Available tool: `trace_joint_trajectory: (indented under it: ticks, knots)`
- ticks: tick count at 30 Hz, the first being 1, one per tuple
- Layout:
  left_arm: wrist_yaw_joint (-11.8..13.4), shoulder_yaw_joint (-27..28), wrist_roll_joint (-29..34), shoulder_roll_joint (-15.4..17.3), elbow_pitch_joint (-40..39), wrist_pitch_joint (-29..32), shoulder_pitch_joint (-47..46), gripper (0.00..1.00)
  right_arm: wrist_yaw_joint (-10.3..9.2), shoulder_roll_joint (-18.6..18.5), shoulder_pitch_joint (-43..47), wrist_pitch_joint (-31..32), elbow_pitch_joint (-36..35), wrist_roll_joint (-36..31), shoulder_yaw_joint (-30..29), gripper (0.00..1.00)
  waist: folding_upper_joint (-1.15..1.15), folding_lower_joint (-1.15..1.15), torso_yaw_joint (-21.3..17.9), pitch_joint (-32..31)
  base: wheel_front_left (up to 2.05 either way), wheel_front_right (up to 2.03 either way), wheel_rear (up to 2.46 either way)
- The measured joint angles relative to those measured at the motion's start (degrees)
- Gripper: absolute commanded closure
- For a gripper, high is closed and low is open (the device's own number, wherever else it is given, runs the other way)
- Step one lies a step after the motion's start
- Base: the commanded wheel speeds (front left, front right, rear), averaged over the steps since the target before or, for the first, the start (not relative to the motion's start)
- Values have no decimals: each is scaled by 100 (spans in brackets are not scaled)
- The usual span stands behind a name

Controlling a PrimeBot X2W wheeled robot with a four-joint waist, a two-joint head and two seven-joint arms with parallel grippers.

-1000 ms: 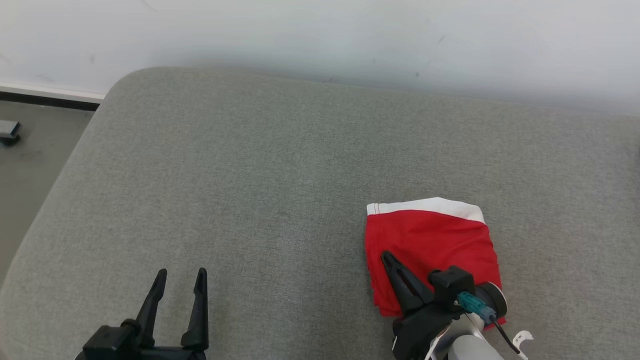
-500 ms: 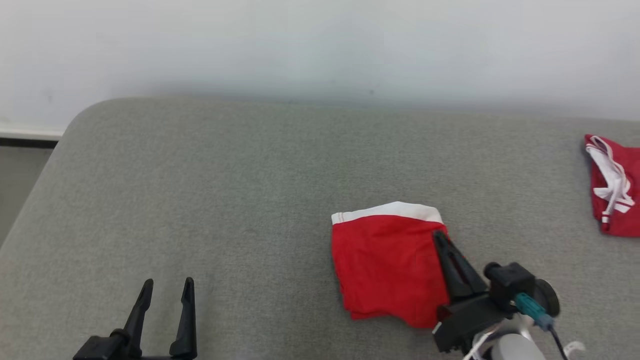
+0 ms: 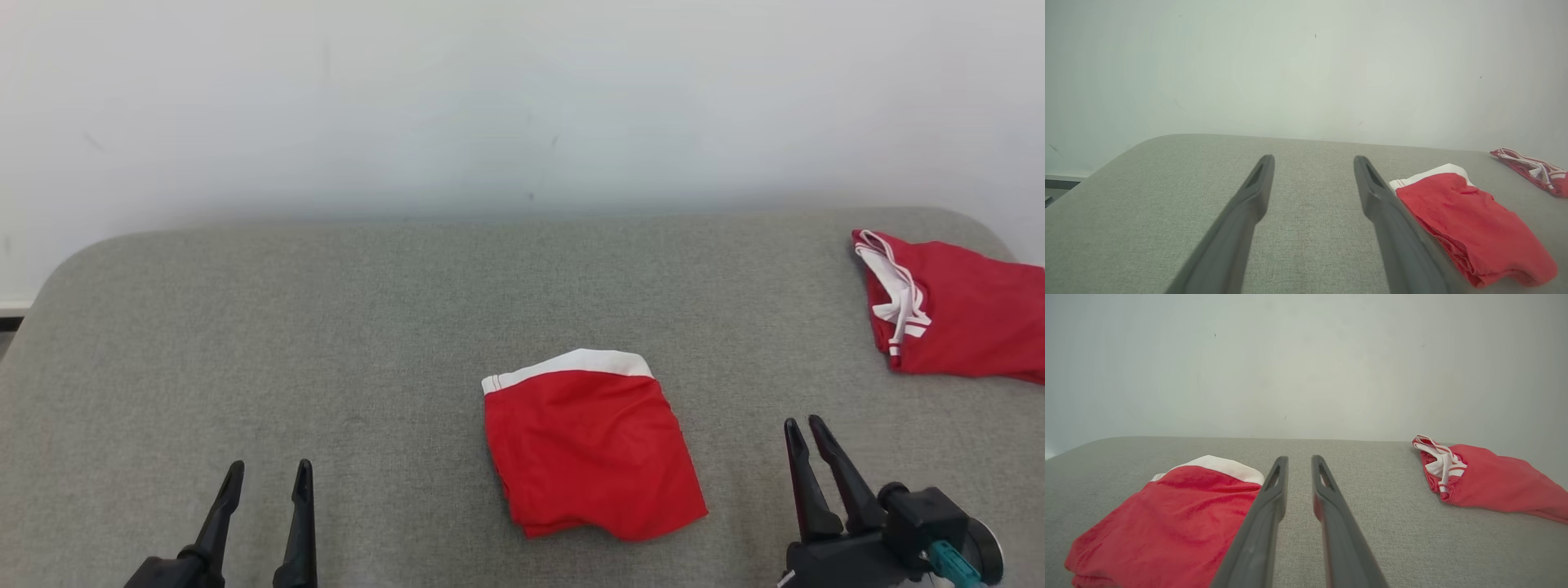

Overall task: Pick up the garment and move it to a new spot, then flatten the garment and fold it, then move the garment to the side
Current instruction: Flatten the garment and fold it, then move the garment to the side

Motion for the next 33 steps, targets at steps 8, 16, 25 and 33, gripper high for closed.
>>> trace_joint_trajectory:
  ticks: [8, 16, 25, 33]
  knots:
    - [0, 2, 142, 1, -48, 0, 112, 0, 0, -14, 512, 1, -388, 42, -112, 0, 0, 0, -125, -190, 0, 0, 0]
    - [0, 80, 189, 71, -49, 0, 363, 0, 0, 15, 957, 0, -689, 135, -335, 0, 0, 0, -131, -281, 0, 0, 0]
    - [0, 210, 208, 76, -33, 0, 514, 0, 0, 127, 1163, 0, -681, 285, -419, 0, 0, 0, -55, -322, 0, 0, 0]
    - [1, 279, 198, 59, -18, 0, 514, 0, 0, 232, 1200, 0, -659, 322, -417, 0, 0, 0, 18, -341, 0, 0, 0]
